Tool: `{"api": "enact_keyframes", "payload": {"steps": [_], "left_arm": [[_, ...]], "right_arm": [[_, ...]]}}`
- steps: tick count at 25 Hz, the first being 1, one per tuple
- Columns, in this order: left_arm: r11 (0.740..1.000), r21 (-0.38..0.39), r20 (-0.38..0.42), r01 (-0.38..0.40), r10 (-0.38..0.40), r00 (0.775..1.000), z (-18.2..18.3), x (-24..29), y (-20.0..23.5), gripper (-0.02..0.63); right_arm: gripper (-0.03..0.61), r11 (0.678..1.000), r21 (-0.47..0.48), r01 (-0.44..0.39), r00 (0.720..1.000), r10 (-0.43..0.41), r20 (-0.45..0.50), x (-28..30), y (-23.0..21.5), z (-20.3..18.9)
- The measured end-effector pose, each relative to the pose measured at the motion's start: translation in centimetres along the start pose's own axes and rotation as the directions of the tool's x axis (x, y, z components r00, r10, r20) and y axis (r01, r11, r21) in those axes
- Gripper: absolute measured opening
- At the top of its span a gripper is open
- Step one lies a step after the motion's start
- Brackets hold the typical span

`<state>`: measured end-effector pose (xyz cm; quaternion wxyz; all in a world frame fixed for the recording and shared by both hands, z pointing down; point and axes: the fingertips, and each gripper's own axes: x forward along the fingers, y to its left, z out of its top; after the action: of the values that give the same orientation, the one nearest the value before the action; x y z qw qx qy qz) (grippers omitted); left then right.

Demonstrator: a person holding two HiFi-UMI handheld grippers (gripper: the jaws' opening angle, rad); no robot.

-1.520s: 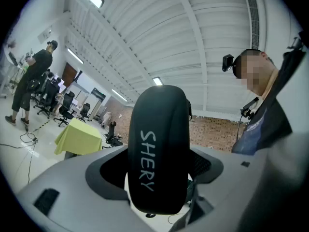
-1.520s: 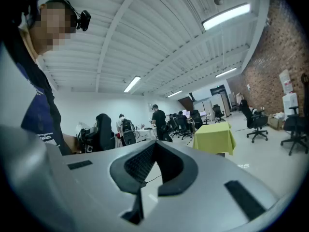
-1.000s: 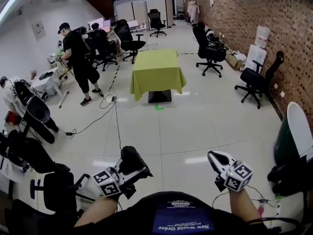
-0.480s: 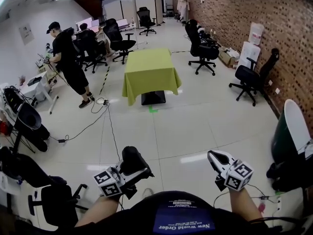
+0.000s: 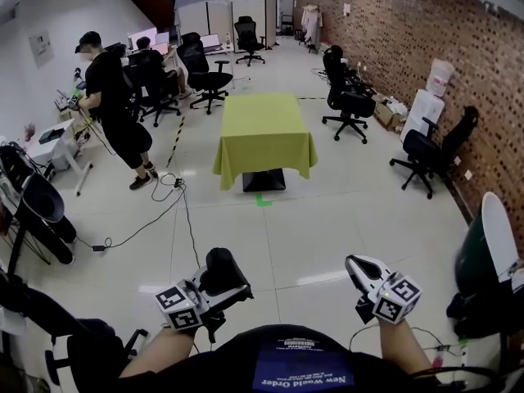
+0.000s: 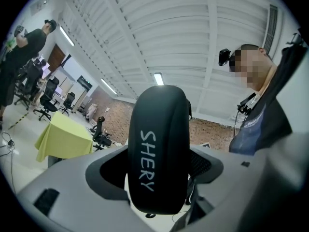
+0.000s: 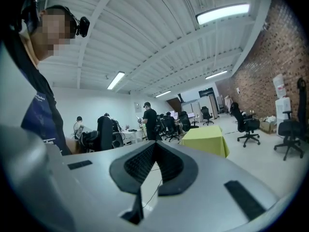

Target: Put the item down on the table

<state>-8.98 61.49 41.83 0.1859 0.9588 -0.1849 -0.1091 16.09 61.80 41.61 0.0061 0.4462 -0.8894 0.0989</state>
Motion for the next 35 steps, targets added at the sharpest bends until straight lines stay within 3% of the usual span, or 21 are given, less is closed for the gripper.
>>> {"api": "enact_keyframes", "payload": {"steps": [10,24,35], "left_arm": [[0.998,-0.009,0.025,-0.062,0.062,0.998,3.0,1.3,9.3,0.355],[0.973,0.007,0.129,-0.232,0.229,0.965,7.3,16.5,19.1,0.356],[0.976,-0.004,0.12,-0.217,0.216,0.969,10.2,23.2,27.0,0.356]], "right_arm": [[-0.014,0.998,0.017,-0.067,0.997,0.067,-0.035,11.1,-4.7,0.5],[-0.014,0.951,-0.049,-0.306,0.951,0.302,-0.061,22.7,-21.5,7.1],[-0.014,0.96,-0.027,-0.279,0.959,0.277,-0.064,28.4,-30.2,8.8]]}}
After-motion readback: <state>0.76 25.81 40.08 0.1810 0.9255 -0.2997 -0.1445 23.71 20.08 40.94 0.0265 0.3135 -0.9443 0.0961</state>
